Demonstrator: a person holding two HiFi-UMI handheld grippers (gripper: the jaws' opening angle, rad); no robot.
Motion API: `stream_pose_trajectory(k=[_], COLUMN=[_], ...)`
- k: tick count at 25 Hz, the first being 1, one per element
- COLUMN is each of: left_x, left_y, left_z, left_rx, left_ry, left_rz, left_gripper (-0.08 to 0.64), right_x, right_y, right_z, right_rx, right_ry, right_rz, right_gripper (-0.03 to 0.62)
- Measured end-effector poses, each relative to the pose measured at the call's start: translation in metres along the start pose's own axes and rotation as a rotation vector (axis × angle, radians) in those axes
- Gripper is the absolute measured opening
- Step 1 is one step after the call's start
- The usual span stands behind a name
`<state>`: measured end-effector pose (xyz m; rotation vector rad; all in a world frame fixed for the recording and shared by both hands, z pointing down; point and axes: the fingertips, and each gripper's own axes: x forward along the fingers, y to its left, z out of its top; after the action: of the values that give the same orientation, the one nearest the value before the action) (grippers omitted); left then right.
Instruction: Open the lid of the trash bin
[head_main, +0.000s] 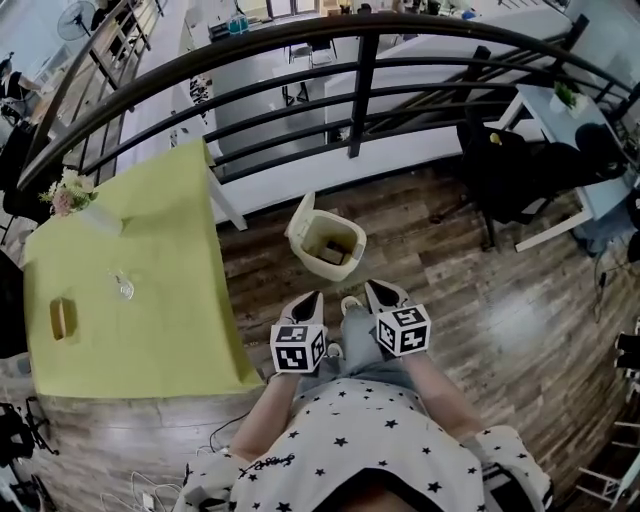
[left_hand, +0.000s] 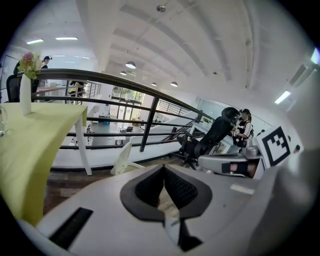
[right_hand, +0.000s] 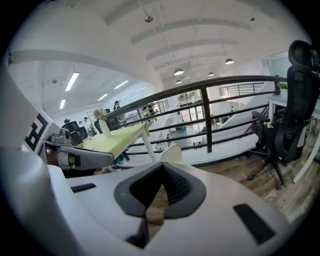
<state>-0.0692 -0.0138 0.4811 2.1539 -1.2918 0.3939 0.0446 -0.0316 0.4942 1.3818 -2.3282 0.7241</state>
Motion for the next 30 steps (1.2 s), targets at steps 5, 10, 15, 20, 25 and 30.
stream_pose_trajectory(k=[5,10,15,20,25,30], left_x=[-0.015,-0.022,-0.026,-0.028,-0.032,-0.031], left_y=[-0.006,-0.007,-0.007,-0.004,-0.004,-0.003], left_z=[0.009,0.022,0.025,0.022,0.018,0.015], left_rx=[0.015,0.037,0.054,0.041,0.044,0.042], left_ry=[-0.028,-0.06,-0.07,-0.075,-0.067,-0.064], left_rz=[0.002,0.0,-0.004,-0.001,-0.004,0.0], left_gripper=[0.012,0.012,0.012,0.012,0.012,0.012], right_x=[-0.019,-0.024,-0.028,-0.03,-0.035,-0.037], right_y=[0.011,0.019,0.024,0.033,0.04,0.041], right_z=[0.011,0.026,0.036,0.036,0.035,0.036], right_rx=[0.023,-0.017,-0.02,-0.013,-0.037,-0.035], right_ry=[-0.034,-0.059,-0.092,-0.103,-0.093,-0.102], right_rz=[0.024,0.048,0.045,0.069,0.077,0.074], right_gripper=[-0.006,-0.006,-0.006,-0.006,-0.006,-0.006])
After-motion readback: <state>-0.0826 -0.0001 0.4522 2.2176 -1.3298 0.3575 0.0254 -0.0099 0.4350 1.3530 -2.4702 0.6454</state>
